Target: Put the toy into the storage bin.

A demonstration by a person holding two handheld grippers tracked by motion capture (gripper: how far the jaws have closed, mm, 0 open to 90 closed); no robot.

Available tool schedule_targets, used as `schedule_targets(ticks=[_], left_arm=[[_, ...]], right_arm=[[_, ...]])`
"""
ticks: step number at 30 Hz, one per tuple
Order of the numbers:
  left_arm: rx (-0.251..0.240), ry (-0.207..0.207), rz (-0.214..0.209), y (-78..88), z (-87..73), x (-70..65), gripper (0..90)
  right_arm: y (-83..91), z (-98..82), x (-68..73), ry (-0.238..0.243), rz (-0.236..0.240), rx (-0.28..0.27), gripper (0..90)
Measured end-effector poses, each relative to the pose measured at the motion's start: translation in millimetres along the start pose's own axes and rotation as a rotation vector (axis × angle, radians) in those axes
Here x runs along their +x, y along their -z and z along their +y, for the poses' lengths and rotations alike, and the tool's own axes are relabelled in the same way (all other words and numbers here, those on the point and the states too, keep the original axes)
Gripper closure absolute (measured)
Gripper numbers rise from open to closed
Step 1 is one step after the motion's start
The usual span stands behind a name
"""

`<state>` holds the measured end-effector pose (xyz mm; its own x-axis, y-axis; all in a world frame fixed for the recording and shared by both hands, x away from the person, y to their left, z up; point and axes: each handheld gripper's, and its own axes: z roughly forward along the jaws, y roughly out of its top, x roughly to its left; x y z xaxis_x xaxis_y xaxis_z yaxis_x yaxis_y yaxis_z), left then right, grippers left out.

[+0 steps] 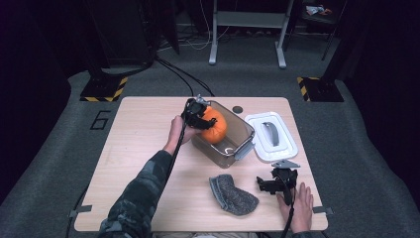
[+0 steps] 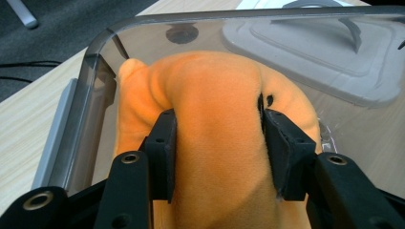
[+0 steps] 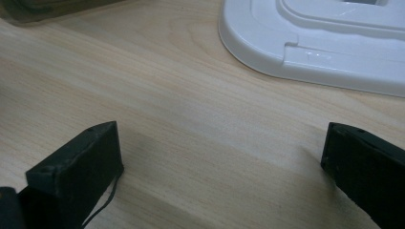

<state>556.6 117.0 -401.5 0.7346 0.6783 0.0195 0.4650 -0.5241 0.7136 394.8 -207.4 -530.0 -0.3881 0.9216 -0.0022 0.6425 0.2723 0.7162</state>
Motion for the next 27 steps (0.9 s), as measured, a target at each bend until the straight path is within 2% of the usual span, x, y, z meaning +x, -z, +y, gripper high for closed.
schedule_targets(ticks=[8,13,19,21,23,27], left_arm=[[0.037,0.012,-0.004,-5.8,-0.1,-0.2,44.8],[0.07,0.032,-0.013,-9.6,-1.5,2.3,36.8],[0.094,0.027,-0.023,-13.5,-2.2,2.7,29.2],[0.083,0.034,-0.018,-13.4,-1.6,1.4,26.9],[0.088,0.021,-0.02,-12.1,-0.5,1.4,24.1],[0.07,0.039,-0.025,-8.9,1.2,2.0,20.0]], right_arm=[[0.0,0.0,0.0,-0.001,0.0,0.0,0.0],[0.0,0.0,0.1,-0.001,0.0,0.0,0.0],[0.0,0.0,0.1,-0.001,0.0,0.0,0.0],[0.0,0.0,0.1,-0.001,0.0,0.0,0.0],[0.0,0.0,0.1,-0.001,0.0,0.0,0.0],[0.0,0.0,0.1,-0.001,0.0,0.0,0.0]])
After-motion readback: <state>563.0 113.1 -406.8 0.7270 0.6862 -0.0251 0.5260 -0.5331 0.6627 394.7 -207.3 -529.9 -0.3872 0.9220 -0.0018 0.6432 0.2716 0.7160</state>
